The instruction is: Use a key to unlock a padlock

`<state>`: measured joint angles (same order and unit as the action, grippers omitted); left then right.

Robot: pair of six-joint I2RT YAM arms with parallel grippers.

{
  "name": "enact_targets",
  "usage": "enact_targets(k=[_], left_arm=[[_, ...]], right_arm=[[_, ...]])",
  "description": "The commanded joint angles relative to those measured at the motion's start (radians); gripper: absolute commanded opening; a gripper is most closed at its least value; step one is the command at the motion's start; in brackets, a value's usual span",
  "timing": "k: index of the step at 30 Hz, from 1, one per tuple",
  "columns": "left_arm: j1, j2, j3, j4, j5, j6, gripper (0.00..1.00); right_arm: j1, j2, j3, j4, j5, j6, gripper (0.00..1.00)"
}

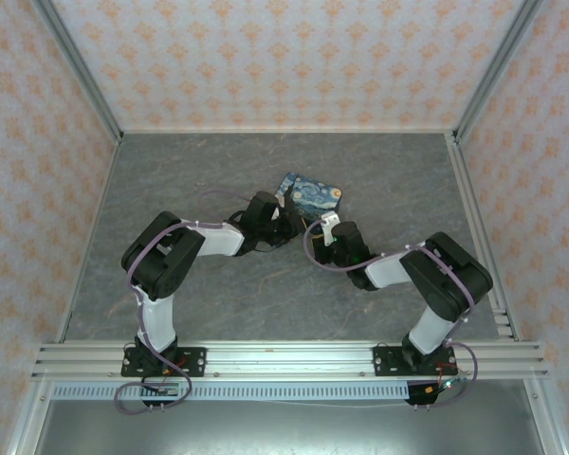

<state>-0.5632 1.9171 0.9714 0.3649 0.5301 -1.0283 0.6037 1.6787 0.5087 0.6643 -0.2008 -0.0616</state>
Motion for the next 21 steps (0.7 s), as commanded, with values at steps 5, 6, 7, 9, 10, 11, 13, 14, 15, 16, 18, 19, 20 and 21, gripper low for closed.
enact_targets(k=[5,6,7,9,10,11,13,14,15,16,18,19,20,21], left_arm=[[-0.007,-0.04,0.004,-0.015,-0.019,-0.011,0.21],[-0.007,-0.04,0.006,-0.015,-0.018,-0.009,0.21],[-0.008,-0.04,0.008,-0.018,-0.018,-0.008,0.21],[-0.008,-0.038,0.008,-0.02,-0.018,-0.006,0.21],[-0.009,-0.038,0.009,-0.02,-0.018,-0.007,0.21],[-0.008,-0.038,0.009,-0.02,-0.018,-0.007,0.21],[-0.008,-0.038,0.011,-0.022,-0.019,-0.008,0.21],[-0.007,-0.038,0.011,-0.021,-0.019,-0.007,0.21],[-0.007,-0.038,0.011,-0.021,-0.019,-0.008,0.21],[-0.007,-0.038,0.01,-0.021,-0.019,-0.007,0.21],[-0.007,-0.037,0.012,-0.021,-0.019,-0.007,0.21],[-0.007,-0.036,0.012,-0.021,-0.019,-0.007,0.21],[-0.007,-0.036,0.013,-0.021,-0.021,-0.008,0.21],[-0.007,-0.036,0.013,-0.022,-0.02,-0.006,0.21]], right_arm=[[0.004,0.023,0.022,0.055,0.017,-0.003,0.0],[0.005,0.024,0.022,0.059,0.014,-0.003,0.0],[0.004,0.025,0.024,0.06,0.009,-0.001,0.0],[0.004,0.025,0.024,0.057,0.0,-0.003,0.0],[0.004,0.025,0.024,0.055,-0.002,-0.003,0.0],[0.004,0.025,0.024,0.054,-0.004,-0.004,0.0],[0.005,0.023,0.022,0.043,-0.005,-0.007,0.0],[0.004,0.021,0.022,0.033,-0.006,-0.009,0.0],[0.004,0.02,0.021,0.027,-0.006,-0.012,0.0],[0.005,0.018,0.019,0.02,-0.007,-0.014,0.0],[0.004,0.017,0.017,0.003,-0.004,-0.02,0.0],[0.004,0.016,0.015,-0.001,-0.003,-0.023,0.0],[0.005,0.016,0.013,-0.004,-0.003,-0.025,0.0],[0.004,0.016,0.01,-0.005,-0.004,-0.026,0.0]])
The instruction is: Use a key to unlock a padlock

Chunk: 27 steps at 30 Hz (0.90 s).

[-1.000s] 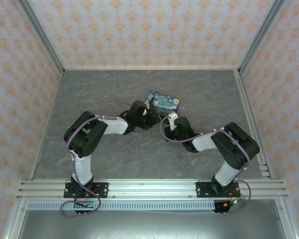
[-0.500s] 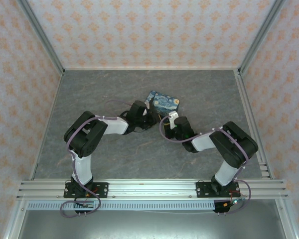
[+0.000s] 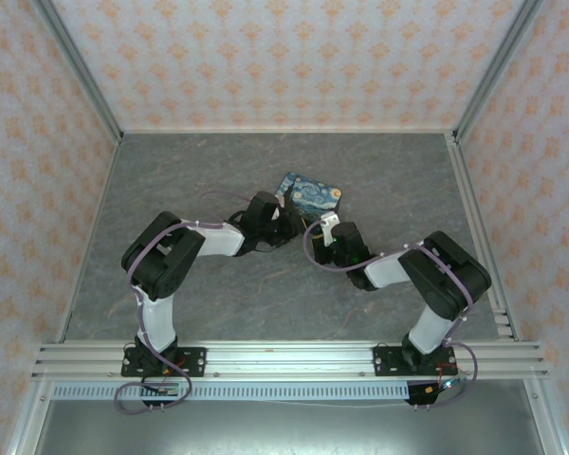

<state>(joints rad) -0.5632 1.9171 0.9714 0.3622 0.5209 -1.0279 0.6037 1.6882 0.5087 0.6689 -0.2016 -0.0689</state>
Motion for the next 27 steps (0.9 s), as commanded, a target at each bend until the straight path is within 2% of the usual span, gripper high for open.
enact_targets(k=[1,20,27], left_arm=[[-0.007,-0.035,0.012,-0.019,-0.012,-0.008,0.21],[-0.008,-0.038,0.009,-0.019,-0.015,-0.006,0.21],[-0.007,-0.038,0.008,-0.022,-0.012,-0.006,0.21]], right_arm=[[0.005,0.008,0.008,-0.011,-0.005,-0.019,0.0],[0.008,-0.018,0.004,0.034,-0.048,0.005,0.0],[0.008,-0.025,-0.008,0.056,-0.018,0.01,0.0]])
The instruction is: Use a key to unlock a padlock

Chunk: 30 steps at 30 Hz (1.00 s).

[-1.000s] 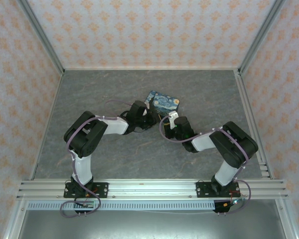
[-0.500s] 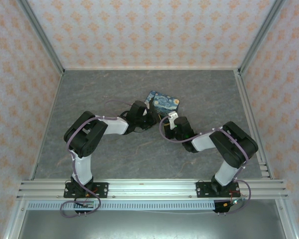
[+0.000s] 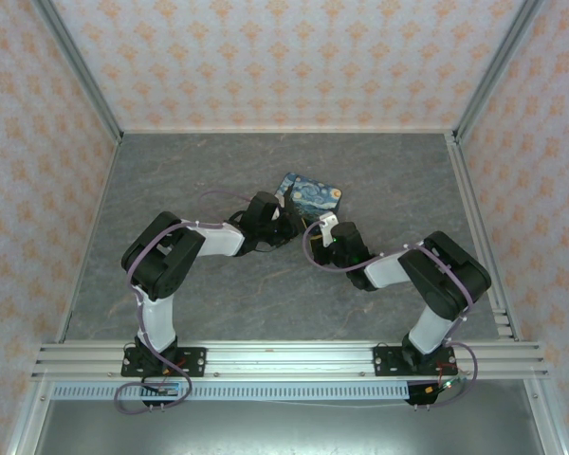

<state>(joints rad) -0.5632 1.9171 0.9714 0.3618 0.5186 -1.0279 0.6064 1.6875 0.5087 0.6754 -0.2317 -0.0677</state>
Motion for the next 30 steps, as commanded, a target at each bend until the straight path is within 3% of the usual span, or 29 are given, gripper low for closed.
enact_targets(k=[1,13,30], left_arm=[[-0.008,-0.038,0.007,-0.021,-0.01,-0.006,0.21],[-0.007,-0.044,0.012,-0.026,-0.005,-0.014,0.21],[-0.011,-0.041,0.021,-0.03,-0.002,-0.017,0.21]], right_arm=[[0.006,-0.026,-0.01,0.058,0.019,0.009,0.0],[0.009,-0.005,-0.021,0.159,0.042,0.008,0.0],[0.024,0.031,0.002,0.157,0.021,0.005,0.0]])
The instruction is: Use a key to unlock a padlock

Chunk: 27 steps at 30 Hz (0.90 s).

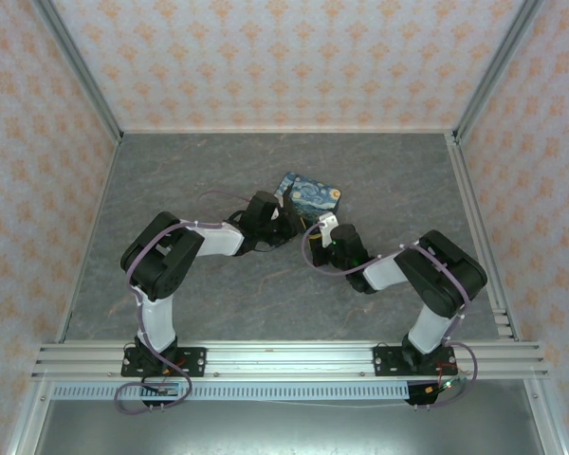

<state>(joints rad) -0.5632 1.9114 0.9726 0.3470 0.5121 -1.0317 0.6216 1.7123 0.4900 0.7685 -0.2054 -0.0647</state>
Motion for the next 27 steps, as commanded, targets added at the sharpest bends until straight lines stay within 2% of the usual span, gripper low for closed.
enact_targets(k=[1,15,27], left_arm=[[-0.011,-0.035,0.02,-0.016,0.005,-0.014,0.21],[-0.014,-0.038,0.02,-0.013,0.023,-0.032,0.21],[-0.017,-0.055,0.031,-0.033,0.061,-0.048,0.21]], right_arm=[[0.009,0.007,0.017,0.072,0.0,0.004,0.0],[0.009,0.029,0.006,0.223,0.009,0.034,0.0],[0.009,0.042,0.053,0.238,-0.03,-0.014,0.0]])
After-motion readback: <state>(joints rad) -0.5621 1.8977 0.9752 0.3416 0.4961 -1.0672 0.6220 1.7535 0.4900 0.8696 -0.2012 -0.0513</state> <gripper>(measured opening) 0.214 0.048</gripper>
